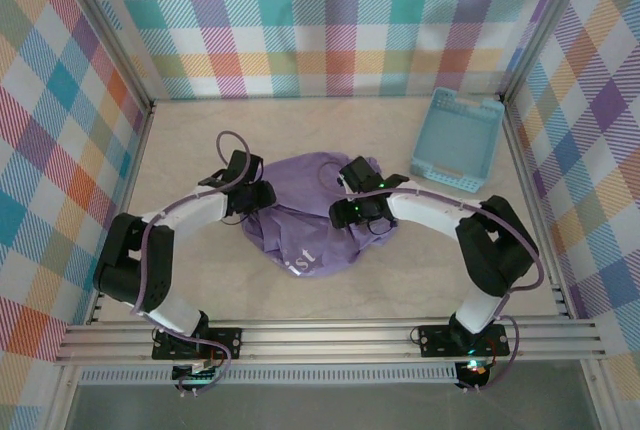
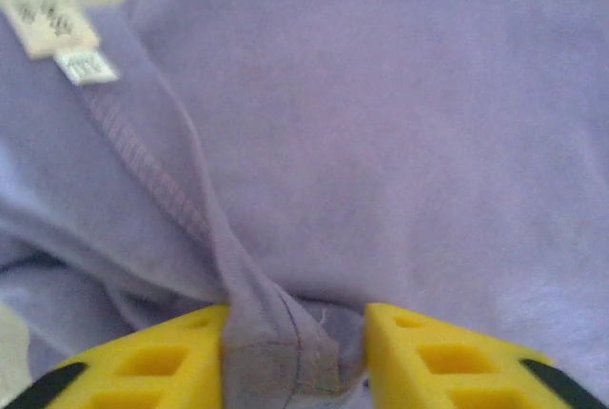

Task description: Fold the inside-out t-shirt

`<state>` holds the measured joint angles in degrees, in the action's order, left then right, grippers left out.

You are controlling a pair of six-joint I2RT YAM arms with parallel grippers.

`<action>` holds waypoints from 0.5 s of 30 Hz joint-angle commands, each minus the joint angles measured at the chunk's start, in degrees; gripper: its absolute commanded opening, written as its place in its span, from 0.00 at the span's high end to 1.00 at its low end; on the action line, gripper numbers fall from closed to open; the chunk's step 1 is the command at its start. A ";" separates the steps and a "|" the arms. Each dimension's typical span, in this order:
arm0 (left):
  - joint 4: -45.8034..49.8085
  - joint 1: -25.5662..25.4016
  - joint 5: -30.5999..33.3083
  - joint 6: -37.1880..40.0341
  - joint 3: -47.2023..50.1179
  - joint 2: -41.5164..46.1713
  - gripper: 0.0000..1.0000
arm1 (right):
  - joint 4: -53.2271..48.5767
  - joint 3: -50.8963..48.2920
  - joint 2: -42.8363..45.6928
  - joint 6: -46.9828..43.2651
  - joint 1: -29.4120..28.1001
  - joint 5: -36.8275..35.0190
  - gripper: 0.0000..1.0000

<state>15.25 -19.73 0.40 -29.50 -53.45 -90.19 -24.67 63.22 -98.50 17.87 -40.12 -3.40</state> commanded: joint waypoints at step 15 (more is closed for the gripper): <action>-0.65 0.65 -0.42 0.65 8.22 19.99 1.00 | -6.37 2.40 14.74 -0.82 2.97 -4.39 0.99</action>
<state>14.76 -19.57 0.40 -28.71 -47.86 -77.28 -27.97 64.84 -88.86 17.47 -38.85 -7.88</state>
